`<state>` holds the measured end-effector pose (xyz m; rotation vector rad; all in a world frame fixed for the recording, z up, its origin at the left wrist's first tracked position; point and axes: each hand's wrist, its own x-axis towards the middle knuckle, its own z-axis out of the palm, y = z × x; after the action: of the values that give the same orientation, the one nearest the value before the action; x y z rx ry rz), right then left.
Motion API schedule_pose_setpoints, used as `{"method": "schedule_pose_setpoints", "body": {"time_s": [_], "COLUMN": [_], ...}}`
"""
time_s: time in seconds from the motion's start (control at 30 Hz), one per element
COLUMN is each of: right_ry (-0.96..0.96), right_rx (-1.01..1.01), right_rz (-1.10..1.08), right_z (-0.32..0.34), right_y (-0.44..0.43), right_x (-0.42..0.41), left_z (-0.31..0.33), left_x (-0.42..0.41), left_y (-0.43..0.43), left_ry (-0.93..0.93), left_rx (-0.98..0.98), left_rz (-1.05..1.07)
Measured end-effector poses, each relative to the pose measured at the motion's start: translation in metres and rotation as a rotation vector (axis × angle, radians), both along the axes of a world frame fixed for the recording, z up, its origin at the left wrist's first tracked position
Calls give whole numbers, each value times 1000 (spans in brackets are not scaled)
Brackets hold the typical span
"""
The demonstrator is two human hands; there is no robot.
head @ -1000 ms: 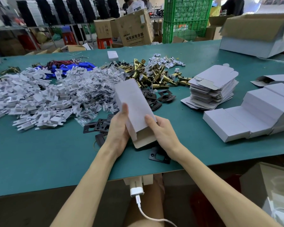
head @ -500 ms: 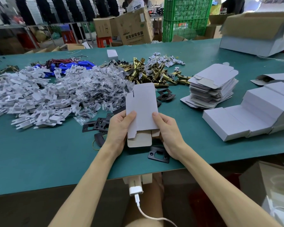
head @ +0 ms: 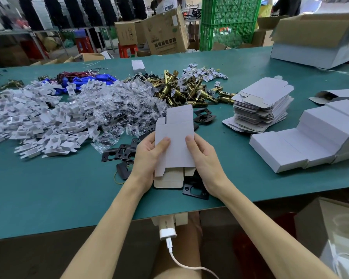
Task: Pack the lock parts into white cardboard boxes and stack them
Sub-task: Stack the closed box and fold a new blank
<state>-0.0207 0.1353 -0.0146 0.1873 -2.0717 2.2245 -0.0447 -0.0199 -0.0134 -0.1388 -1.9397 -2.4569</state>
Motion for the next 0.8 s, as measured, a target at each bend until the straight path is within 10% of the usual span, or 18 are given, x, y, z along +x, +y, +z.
{"method": "schedule_pose_setpoints", "body": {"time_s": [0.8], "right_ry": [-65], "right_rx": [-142], "right_rz": [26], "right_z": [4], "right_y": [1], "right_x": [-1], "left_z": [-1], "left_x": [3], "left_y": [5], "left_ry": [50], "left_rx": [-94], "left_rz": [-27]}}
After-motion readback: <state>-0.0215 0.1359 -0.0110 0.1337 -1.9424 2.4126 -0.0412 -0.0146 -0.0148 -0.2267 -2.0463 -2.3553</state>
